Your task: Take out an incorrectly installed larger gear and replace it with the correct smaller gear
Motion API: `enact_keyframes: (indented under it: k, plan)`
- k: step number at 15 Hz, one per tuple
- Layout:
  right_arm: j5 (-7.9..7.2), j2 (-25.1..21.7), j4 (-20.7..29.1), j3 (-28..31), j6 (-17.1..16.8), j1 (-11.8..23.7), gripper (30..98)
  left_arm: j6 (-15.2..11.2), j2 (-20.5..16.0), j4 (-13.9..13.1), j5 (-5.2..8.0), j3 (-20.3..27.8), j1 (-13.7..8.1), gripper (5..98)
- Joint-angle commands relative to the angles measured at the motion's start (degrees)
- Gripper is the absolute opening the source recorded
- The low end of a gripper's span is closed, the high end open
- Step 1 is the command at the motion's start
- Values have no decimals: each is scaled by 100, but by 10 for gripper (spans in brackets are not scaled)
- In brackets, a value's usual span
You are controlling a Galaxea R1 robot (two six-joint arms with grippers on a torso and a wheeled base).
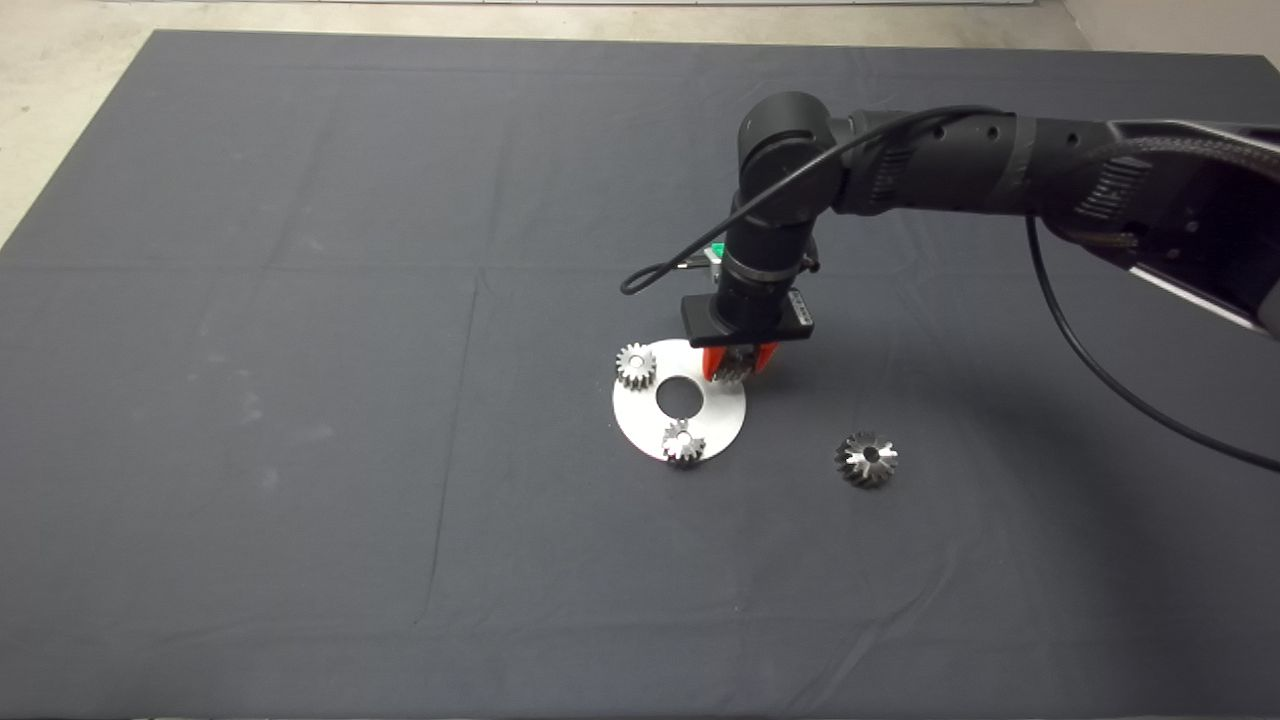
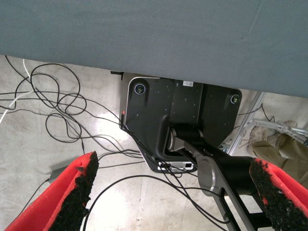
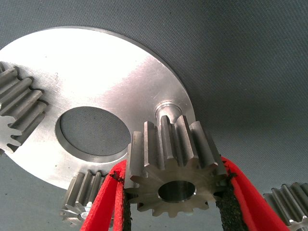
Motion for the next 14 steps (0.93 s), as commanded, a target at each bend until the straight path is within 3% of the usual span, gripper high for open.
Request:
enact_keyframes:
  k: [1, 8, 10, 12, 14]
  plan:
    - [-479, 55, -217, -72, -61, 108, 358, -13, -7, -41, 0, 85, 3, 794]
    - [-479, 98, -208, -7, -53, 134, 358, -25, 60, -41, -4, 85, 3, 794]
    - [-485, 93, -173, 284, -9, 175, 358, -17, 55, -41, 9, 85, 0, 794]
    - [-488, 55, -108, 511, 30, 573, 359, -25, 63, -33, 9, 85, 3, 794]
    - [-488, 46, 287, 670, 97, 928, 358, -25, 64, -33, 9, 85, 3, 794]
